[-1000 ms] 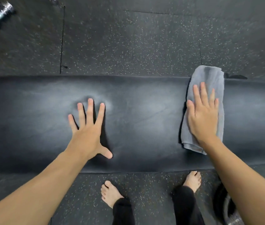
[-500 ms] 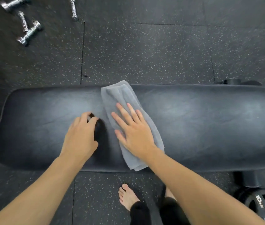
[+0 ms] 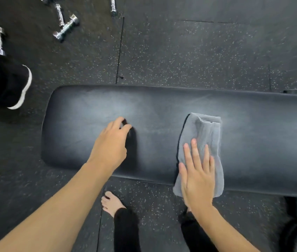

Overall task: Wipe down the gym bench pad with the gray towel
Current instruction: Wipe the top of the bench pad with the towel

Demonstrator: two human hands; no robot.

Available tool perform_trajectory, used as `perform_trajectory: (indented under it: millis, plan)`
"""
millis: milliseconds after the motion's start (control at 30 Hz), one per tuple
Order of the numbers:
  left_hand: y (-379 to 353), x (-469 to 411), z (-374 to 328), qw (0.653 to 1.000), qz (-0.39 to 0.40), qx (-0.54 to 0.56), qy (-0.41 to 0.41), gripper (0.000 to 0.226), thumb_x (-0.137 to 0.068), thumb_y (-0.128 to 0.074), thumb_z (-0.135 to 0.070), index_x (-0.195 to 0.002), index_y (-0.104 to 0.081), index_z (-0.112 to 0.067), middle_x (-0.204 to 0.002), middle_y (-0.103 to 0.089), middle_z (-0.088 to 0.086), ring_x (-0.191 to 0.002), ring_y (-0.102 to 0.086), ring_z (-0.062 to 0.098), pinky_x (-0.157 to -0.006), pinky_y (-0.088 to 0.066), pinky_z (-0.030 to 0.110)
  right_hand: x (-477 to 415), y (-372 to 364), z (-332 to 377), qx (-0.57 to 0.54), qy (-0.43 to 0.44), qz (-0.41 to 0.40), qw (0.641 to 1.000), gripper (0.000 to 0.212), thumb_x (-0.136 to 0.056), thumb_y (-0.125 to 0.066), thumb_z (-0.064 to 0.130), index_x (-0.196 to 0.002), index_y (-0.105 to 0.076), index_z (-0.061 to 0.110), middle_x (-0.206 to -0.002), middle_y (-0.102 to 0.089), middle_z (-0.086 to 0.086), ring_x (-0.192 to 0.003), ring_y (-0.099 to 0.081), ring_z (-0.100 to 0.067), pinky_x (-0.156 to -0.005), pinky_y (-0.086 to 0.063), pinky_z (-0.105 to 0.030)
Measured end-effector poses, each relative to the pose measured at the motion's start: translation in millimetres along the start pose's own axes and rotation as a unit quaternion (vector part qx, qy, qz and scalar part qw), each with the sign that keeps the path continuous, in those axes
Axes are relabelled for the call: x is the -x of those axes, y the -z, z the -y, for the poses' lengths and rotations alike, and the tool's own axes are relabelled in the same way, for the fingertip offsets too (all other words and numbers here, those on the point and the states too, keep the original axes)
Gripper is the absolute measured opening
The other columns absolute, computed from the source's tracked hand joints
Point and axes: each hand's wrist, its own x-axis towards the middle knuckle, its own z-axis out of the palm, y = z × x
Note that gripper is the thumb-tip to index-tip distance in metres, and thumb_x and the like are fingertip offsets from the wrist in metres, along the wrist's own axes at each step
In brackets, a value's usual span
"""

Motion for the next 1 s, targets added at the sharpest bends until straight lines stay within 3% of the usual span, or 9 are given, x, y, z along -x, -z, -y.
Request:
perform_trajectory:
  millis: [100, 233, 367, 433, 533, 633, 733, 900, 1000]
  plan:
    - [10.7, 6.3, 45.2, 1.000, -0.023, -0.015, 0.011, 0.059, -0.080, -0.060, 0.004, -0.136, -0.050, -0.014, -0.146, -0.039, 0.001, -0.124, -0.046, 0.026, -0.089, -0.046, 0.038, -9.5, -24.5, 112.4, -0.026, 0.051, 0.006, 0.998, 0.057, -0.106, -0.033, 0.040, -0.159, -0.032, 0.020, -0.168, -0.025, -0.002, -0.155, -0.019, -0.036, -0.122, -0.023, -0.053]
    - [26.9, 23.1, 116.9, 0.998, -0.006, -0.043, 0.053, 0.038, -0.084, -0.056, -0.001, -0.122, -0.055, -0.004, -0.139, -0.047, 0.011, -0.119, -0.051, 0.033, -0.088, -0.051, 0.045, -35.9, -47.7, 252.3, -0.087, 0.182, 0.036, 0.979, 0.054, -0.106, -0.038, 0.039, -0.157, -0.036, 0.023, -0.169, -0.023, 0.002, -0.156, -0.017, -0.031, -0.123, -0.022, -0.051]
    - [36.2, 29.5, 152.4, 0.996, -0.010, -0.028, 0.085, 0.047, -0.081, -0.060, 0.000, -0.127, -0.053, -0.009, -0.141, -0.044, 0.007, -0.117, -0.051, 0.033, -0.083, -0.051, 0.045, -54.6, -41.1, 240.6, -0.032, 0.229, 0.049, 0.972, 0.057, -0.105, -0.037, 0.043, -0.159, -0.031, 0.027, -0.169, -0.022, 0.004, -0.157, -0.014, -0.029, -0.125, -0.020, -0.051]
    - [39.5, 27.8, 163.4, 0.997, -0.017, -0.015, 0.077, 0.045, -0.083, -0.058, 0.000, -0.126, -0.054, -0.011, -0.139, -0.045, 0.003, -0.114, -0.053, 0.031, -0.080, -0.050, 0.044, -54.2, -30.7, 194.2, -0.016, 0.145, 0.037, 0.989, 0.057, -0.105, -0.036, 0.045, -0.160, -0.028, 0.030, -0.169, -0.020, 0.006, -0.158, -0.011, -0.028, -0.125, -0.019, -0.052]
    - [38.9, 20.8, 172.9, 0.998, -0.045, 0.003, 0.047, 0.045, -0.082, -0.058, 0.002, -0.126, -0.057, -0.011, -0.131, -0.053, 0.006, -0.107, -0.056, 0.031, -0.083, -0.049, 0.043, -53.9, -10.9, 117.8, -0.015, -0.072, 0.022, 0.997, 0.059, -0.105, -0.028, 0.047, -0.161, -0.024, 0.029, -0.170, -0.012, 0.007, -0.158, -0.004, -0.028, -0.125, -0.015, -0.054]
    - [39.7, 12.1, 186.2, 0.997, -0.074, 0.023, 0.030, 0.047, -0.081, -0.058, 0.004, -0.125, -0.057, -0.014, -0.119, -0.058, 0.007, -0.100, -0.057, 0.030, -0.083, -0.048, 0.042, -56.4, -9.3, 115.0, -0.009, -0.106, 0.016, 0.994, 0.060, -0.105, -0.022, 0.045, -0.161, -0.024, 0.022, -0.170, -0.012, 0.003, -0.157, -0.006, -0.031, -0.124, -0.014, -0.056]
    - [45.0, 10.8, 201.7, 0.993, -0.103, 0.050, 0.039, 0.049, -0.080, -0.053, 0.010, -0.122, -0.058, -0.016, -0.115, -0.059, 0.006, -0.095, -0.058, 0.030, -0.078, -0.048, 0.042, -55.6, -23.8, 177.6, -0.002, -0.040, 0.003, 0.999, 0.059, -0.106, -0.024, 0.041, -0.161, -0.024, 0.020, -0.170, -0.015, 0.000, -0.157, -0.006, -0.031, -0.124, -0.016, -0.055]
    - [53.7, 20.2, 233.2, 0.986, -0.145, 0.059, 0.055, 0.046, -0.081, -0.046, 0.007, -0.122, -0.058, -0.011, -0.117, -0.060, 0.009, -0.095, -0.059, 0.033, -0.076, -0.049, 0.046, -46.5, -59.7, 343.0, -0.024, 0.163, 0.053, 0.985, 0.059, -0.102, -0.038, 0.039, -0.158, -0.034, 0.021, -0.168, -0.025, -0.001, -0.156, -0.014, -0.034, -0.123, -0.016, -0.056]
    - [57.2, 27.7, 244.8, 0.984, -0.159, 0.038, 0.064, 0.041, -0.083, -0.051, 0.005, -0.121, -0.056, -0.010, -0.113, -0.059, 0.011, -0.092, -0.060, 0.031, -0.073, -0.050, 0.045, -82.4, -69.1, 405.8, 0.006, 0.308, 0.132, 0.942, 0.060, -0.102, -0.028, 0.037, -0.160, -0.028, 0.020, -0.169, -0.019, 0.001, -0.157, 0.007, -0.033, -0.125, -0.002, -0.055]
